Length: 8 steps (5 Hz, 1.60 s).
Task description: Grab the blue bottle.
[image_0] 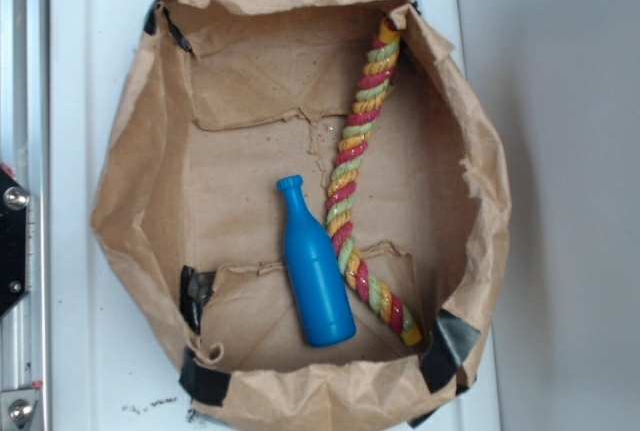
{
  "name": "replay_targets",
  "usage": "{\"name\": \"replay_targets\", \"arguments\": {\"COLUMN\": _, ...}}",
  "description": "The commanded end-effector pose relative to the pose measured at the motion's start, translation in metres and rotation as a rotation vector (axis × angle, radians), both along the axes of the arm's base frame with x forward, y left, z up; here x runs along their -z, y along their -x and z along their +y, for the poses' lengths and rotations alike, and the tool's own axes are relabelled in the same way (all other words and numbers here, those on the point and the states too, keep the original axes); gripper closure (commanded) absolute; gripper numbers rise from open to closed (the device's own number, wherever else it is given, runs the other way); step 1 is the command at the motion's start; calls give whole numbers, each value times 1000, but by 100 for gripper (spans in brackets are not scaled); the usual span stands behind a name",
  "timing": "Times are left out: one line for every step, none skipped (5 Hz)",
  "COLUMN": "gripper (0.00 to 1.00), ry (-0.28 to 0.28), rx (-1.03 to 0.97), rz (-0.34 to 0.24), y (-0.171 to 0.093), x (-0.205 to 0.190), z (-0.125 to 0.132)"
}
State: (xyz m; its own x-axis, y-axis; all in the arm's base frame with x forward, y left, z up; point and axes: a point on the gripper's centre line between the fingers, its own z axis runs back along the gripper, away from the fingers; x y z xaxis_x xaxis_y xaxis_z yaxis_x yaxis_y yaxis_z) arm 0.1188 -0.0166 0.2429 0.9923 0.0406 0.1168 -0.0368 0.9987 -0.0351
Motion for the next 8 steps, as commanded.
{"name": "replay_targets", "arguments": {"gripper": 0, "ry": 0, "rx": 0, "rz": 0, "y": 0, "x": 0, "z": 0}}
{"name": "replay_targets", "arguments": {"gripper": 0, "ry": 23, "rx": 12, "rz": -66, "y": -48, "x": -3, "z": -7}}
{"name": "replay_targets", "arguments": {"gripper": 0, "ry": 16, "rx": 74, "rz": -121, "y": -83, "x": 3, "z": -10}}
{"name": "replay_targets", "arguments": {"gripper": 0, "ry": -60, "rx": 328, "rz": -152, "y": -109, "x": 33, "z": -14}}
{"name": "replay_targets", "arguments": {"gripper": 0, "ry": -270, "rx": 489, "rz": -147, "y": -128, "x": 71, "z": -16}}
{"name": "replay_targets", "arguments": {"gripper": 0, "ry": -270, "rx": 489, "rz": -147, "y": -128, "x": 71, "z": -16}}
{"name": "replay_targets", "arguments": {"gripper": 0, "ry": -270, "rx": 489, "rz": -147, "y": -128, "x": 71, "z": -16}}
{"name": "replay_targets", "arguments": {"gripper": 0, "ry": -270, "rx": 489, "rz": -147, "y": -128, "x": 71, "z": -16}}
